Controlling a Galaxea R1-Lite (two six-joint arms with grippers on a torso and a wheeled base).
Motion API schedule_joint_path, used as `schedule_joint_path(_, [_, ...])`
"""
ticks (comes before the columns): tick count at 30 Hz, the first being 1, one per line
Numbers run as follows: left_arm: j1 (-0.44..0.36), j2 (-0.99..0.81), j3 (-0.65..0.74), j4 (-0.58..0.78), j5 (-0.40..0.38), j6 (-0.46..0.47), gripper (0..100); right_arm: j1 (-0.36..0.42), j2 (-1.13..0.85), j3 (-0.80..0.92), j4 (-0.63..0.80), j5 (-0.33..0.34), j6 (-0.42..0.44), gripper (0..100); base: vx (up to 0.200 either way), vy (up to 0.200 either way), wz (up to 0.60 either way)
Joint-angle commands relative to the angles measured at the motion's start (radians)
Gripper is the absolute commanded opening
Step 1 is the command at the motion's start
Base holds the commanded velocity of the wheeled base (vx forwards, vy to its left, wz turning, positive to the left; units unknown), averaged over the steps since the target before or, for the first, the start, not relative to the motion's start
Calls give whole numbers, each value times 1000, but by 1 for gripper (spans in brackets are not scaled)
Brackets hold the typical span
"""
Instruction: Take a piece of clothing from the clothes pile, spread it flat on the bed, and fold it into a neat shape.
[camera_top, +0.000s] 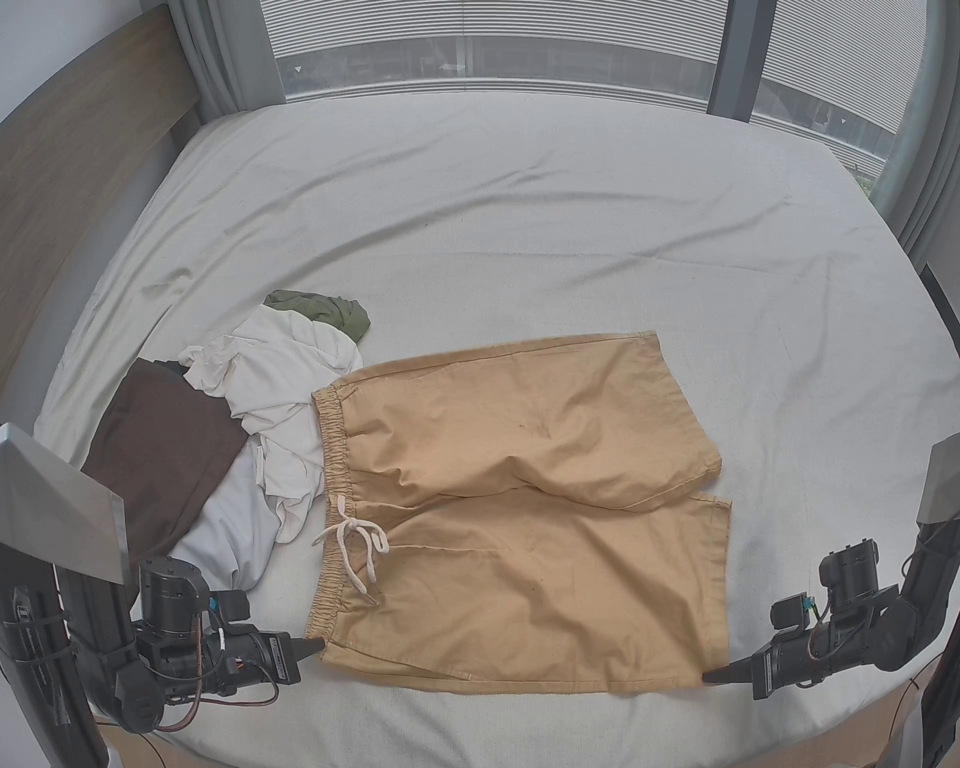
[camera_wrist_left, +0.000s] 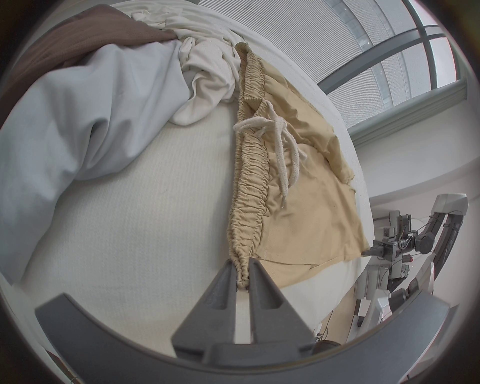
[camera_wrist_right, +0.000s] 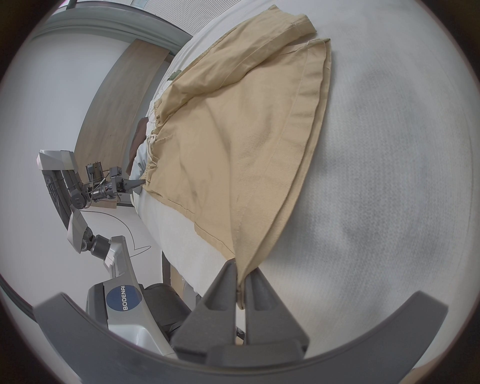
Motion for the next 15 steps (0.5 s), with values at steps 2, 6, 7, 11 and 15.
schedule_joint_path(2, [12,-5,16,50,0,45,0,11,10,16,0,0,-7,0,0,0,0])
schedule_joint_path(6, [26,-8,18,41,-4,64,0,11,10,19,0,0,-14,0,0,0,0])
schedule_joint_path(7, [27,-8,18,33,-6,64,0,10,7,16,0,0,-14,0,0,0,0])
schedule_joint_path(11, [23,-8,18,-91,-17,53,0,3,-33,-4,-17,3,-13,0,0,0,0])
schedule_joint_path(15, [3,-38,15,-142,-17,19,0,3,-127,-19,-14,4,-7,0,0,0,0])
